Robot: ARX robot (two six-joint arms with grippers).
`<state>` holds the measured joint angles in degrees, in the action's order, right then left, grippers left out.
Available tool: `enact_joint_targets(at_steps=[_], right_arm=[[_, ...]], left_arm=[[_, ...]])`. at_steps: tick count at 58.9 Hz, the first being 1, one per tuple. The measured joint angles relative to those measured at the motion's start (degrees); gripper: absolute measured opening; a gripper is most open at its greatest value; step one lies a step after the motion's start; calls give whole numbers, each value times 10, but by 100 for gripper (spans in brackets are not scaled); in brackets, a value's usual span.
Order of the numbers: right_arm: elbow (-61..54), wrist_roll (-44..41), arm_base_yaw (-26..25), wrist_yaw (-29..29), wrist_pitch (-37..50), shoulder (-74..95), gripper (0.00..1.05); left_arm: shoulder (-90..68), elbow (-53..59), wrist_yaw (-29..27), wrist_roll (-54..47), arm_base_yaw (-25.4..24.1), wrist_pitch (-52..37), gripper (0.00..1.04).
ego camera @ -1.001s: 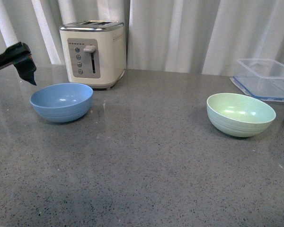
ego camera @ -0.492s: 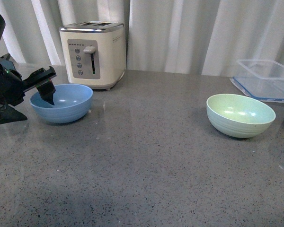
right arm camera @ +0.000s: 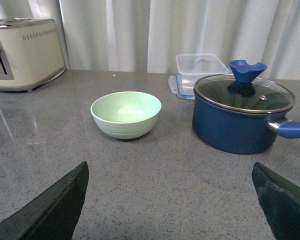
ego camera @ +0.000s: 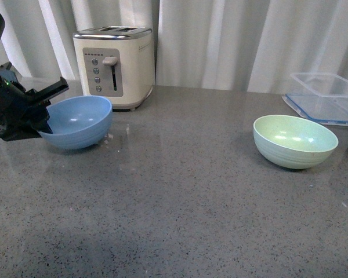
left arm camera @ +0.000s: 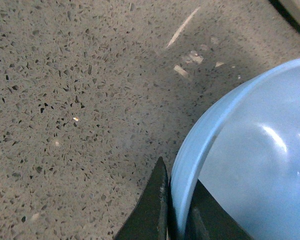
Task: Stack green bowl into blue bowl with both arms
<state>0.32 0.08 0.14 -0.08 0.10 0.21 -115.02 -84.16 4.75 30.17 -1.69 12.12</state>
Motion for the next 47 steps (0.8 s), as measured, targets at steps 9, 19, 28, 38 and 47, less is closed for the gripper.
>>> enact_joint_targets(at_steps=[9, 19, 28, 38, 47], right_arm=[[0, 0, 0, 0, 0, 0, 95], [0, 0, 0, 0, 0, 0, 95], [0, 0, 0, 0, 0, 0, 95], [0, 0, 0, 0, 0, 0, 95], [0, 0, 0, 0, 0, 0, 95]], left_arm=[[57, -5, -5, 1, 47, 7, 4], [60, -30, -30, -3, 142, 15, 4], [19, -57, -38, -3, 190, 24, 4], [-24, -94, -61, -4, 207, 41, 4], [-53, -120, -68, -5, 211, 50, 4]])
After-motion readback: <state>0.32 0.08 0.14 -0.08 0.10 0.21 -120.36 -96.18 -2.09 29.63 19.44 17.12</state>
